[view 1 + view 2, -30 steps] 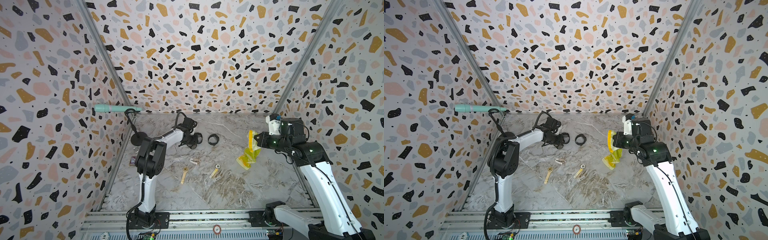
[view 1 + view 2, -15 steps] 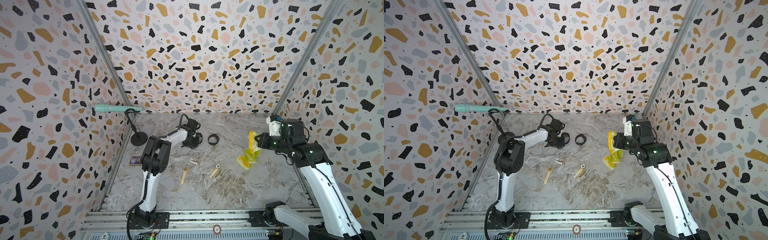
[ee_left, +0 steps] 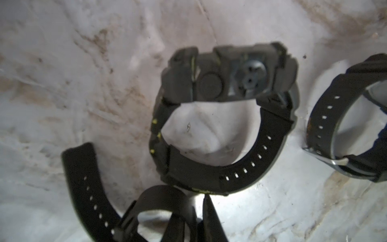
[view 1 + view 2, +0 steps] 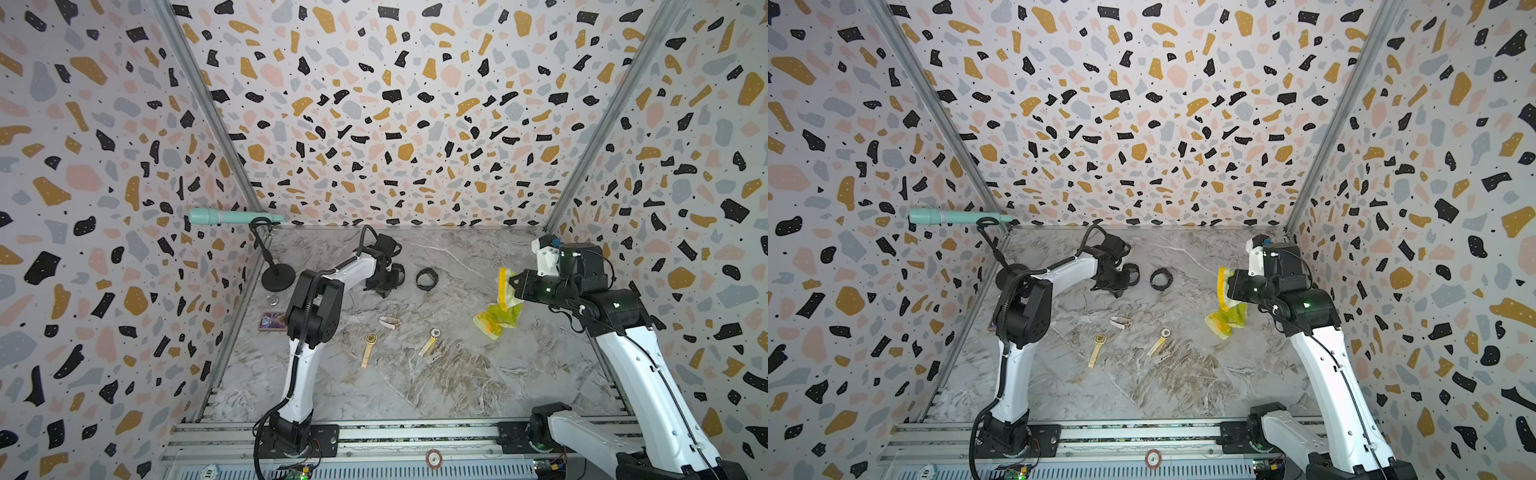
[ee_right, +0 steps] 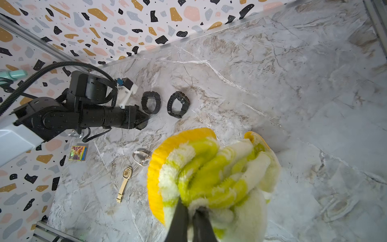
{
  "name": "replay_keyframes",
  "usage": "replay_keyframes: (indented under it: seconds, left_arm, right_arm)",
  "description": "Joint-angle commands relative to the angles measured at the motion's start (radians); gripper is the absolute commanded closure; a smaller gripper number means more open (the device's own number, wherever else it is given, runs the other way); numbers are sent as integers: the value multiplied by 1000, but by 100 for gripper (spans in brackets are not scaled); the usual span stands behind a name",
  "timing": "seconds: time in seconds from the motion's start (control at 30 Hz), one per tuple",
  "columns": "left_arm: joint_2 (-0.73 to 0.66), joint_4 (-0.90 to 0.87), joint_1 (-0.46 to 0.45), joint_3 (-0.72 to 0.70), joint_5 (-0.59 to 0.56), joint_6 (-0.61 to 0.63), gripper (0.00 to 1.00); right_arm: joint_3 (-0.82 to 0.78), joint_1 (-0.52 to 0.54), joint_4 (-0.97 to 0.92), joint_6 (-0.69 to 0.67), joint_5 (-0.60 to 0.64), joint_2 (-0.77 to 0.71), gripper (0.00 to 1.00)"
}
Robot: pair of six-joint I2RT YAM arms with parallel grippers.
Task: Wipe the watch dial
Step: Adjust the watch at the center of the board.
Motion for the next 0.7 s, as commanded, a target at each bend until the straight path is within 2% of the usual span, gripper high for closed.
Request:
replay_keyframes:
  seconds: [0.0,0.17,0.37,0.43,0.5,0.67]
  left_arm:
    - [2,-27,-2,15,27,-13,93]
    - [-82,11,-3,-75,50,-95,93]
    - [-304,236,-7,-404,65,-337,87]
    - [-364,279,-20,-478,52,-396,77]
    - [-403,280,-42,-513,28,-420,63]
    - [-443,265,-55,-551,-18,-446,47]
  right_arm:
    - [-1,-6,26,0,-17,-23,100]
    - [-2,-10,29,-3,-26,-24,100]
    - [-20,-14,47,-11,-52,-19,100]
    - [-24,-17,52,-18,-64,-15,100]
    - [-26,-21,58,-27,-76,-10,100]
    - [-30,-25,75,-46,-108,2,100]
